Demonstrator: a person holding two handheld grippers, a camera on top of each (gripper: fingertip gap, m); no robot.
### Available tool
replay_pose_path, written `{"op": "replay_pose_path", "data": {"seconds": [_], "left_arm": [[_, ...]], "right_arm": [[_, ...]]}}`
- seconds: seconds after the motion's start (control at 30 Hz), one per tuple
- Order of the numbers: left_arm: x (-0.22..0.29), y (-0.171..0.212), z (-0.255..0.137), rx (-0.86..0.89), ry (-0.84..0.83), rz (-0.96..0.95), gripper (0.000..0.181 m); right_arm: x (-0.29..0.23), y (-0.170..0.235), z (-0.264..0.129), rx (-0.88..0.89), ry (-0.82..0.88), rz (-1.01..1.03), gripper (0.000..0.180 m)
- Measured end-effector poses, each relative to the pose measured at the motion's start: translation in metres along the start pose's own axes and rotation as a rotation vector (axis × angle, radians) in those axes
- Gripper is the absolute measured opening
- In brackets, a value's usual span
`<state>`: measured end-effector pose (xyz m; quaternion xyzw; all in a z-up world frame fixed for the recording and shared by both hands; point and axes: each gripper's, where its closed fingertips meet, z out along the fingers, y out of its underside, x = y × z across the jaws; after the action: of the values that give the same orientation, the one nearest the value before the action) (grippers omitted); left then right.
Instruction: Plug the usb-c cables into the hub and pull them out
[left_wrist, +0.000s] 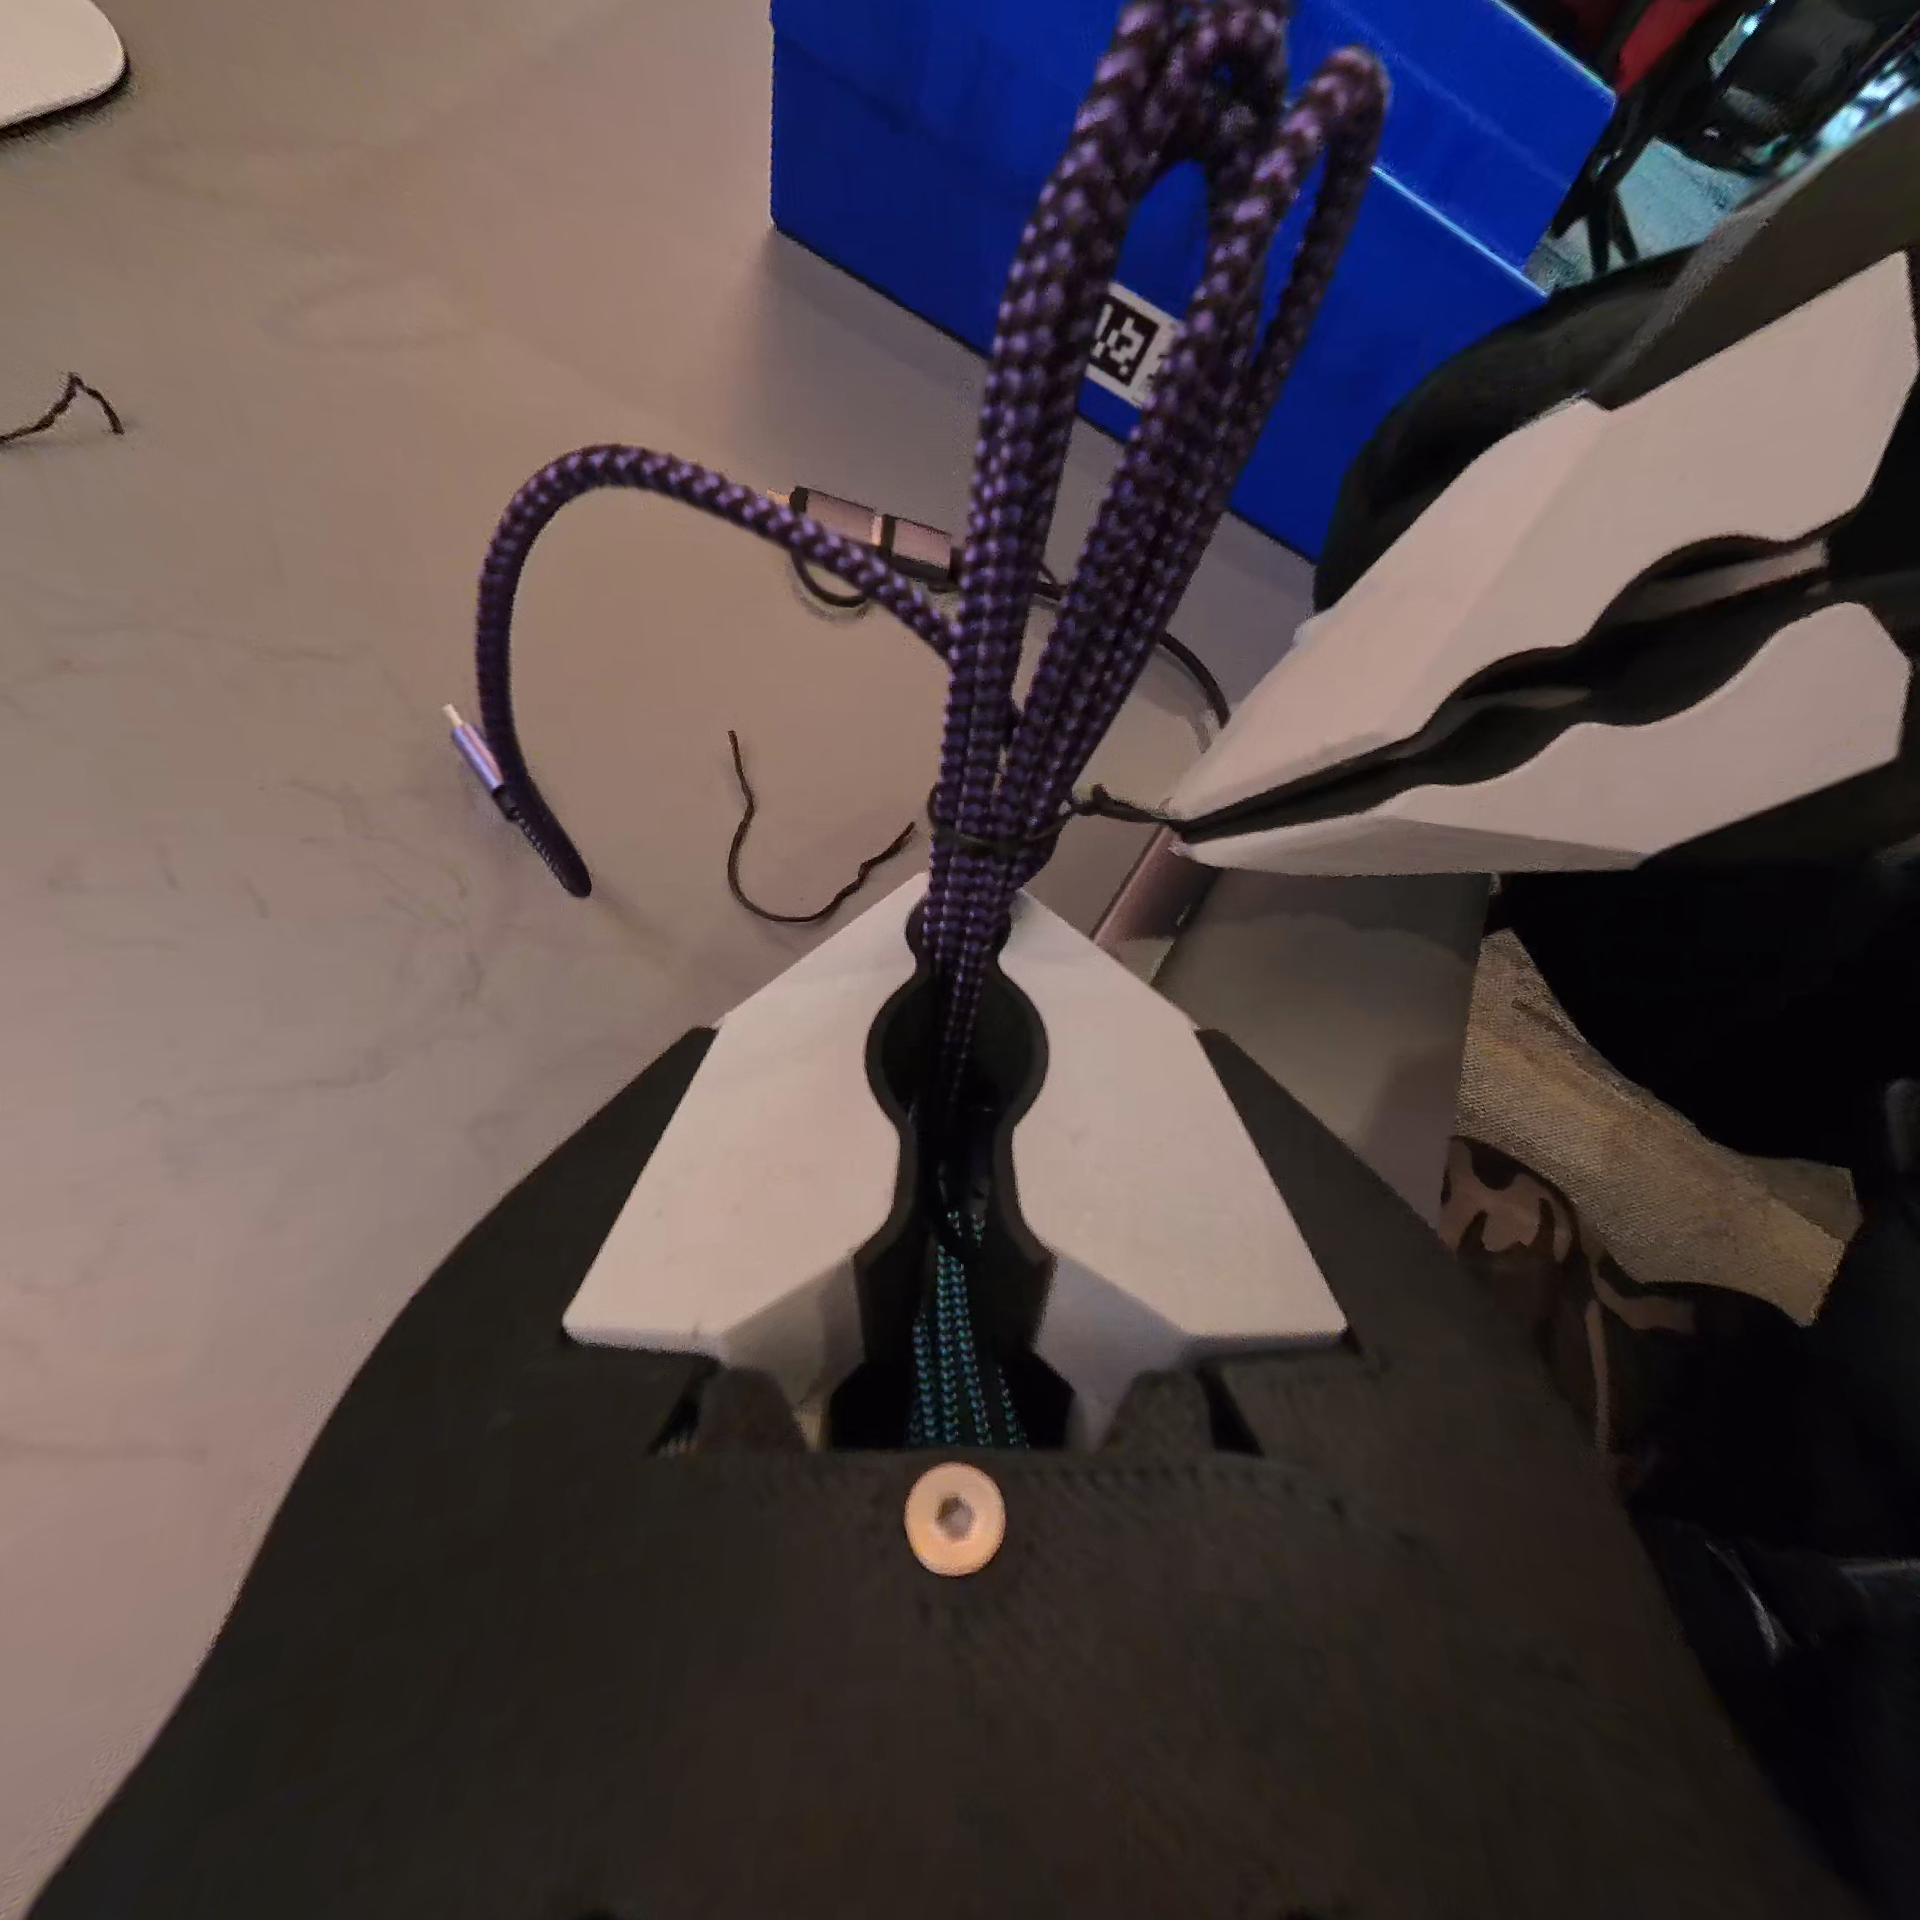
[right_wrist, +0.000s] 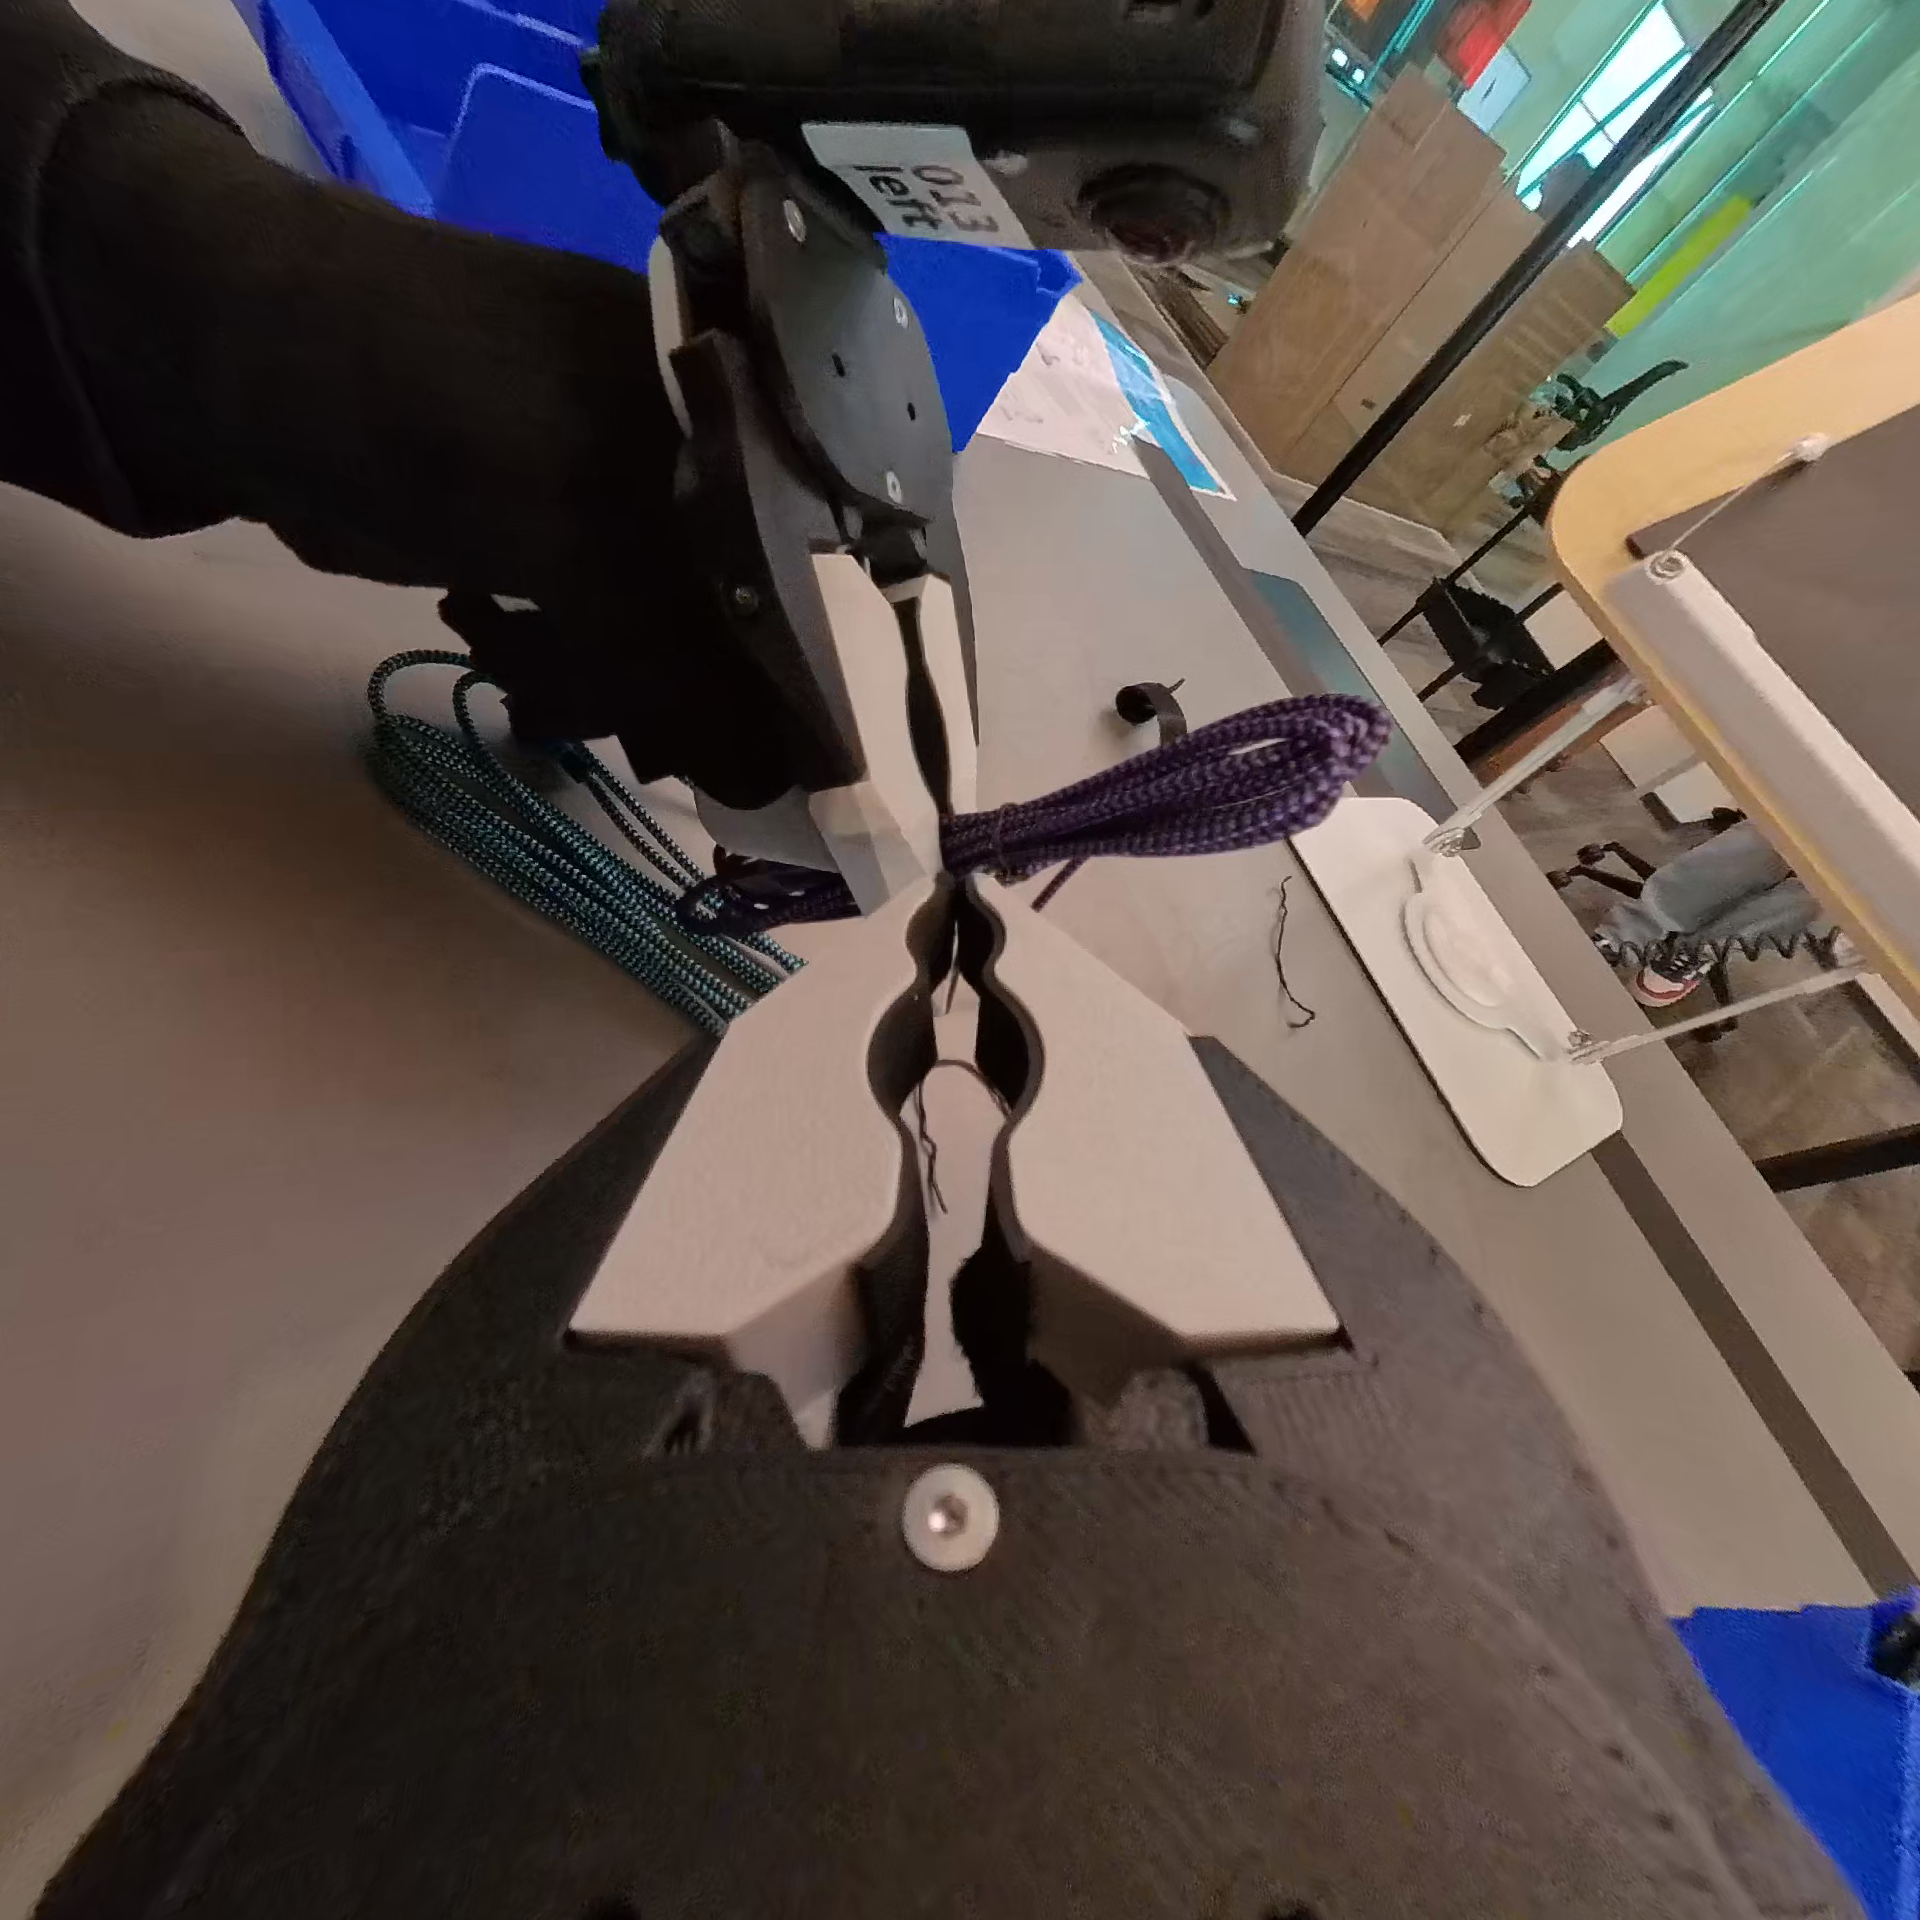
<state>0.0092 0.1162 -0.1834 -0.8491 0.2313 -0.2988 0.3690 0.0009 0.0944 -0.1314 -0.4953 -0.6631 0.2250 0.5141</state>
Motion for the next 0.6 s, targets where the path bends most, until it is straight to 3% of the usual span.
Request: {"op": "replay_pose_path", "data": {"seconds": [0.17, 0.23, 0.3, 0.6], "left_arm": [[-0.004, -0.004, -0.002, 0.026, -0.021, -0.03, 0.0], [-0.032, -0.012, -0.014, 0.094, -0.097, -0.117, 0.0], [-0.047, -0.021, -0.028, 0.146, -0.1, -0.146, 0.0], [-0.014, -0.029, -0.019, 0.164, -0.072, 0.033, 0.0]], "right_arm": [[0.0, -0.002, 0.0, 0.017, 0.018, 0.041, 0.0], [-0.01, -0.019, -0.008, 0.119, -0.044, 0.082, 0.0], [-0.002, -0.01, -0.006, 0.057, 0.057, 0.061, 0.0], [0.025, -0.009, -0.009, 0.291, -0.101, 0.554, 0.0]]}}
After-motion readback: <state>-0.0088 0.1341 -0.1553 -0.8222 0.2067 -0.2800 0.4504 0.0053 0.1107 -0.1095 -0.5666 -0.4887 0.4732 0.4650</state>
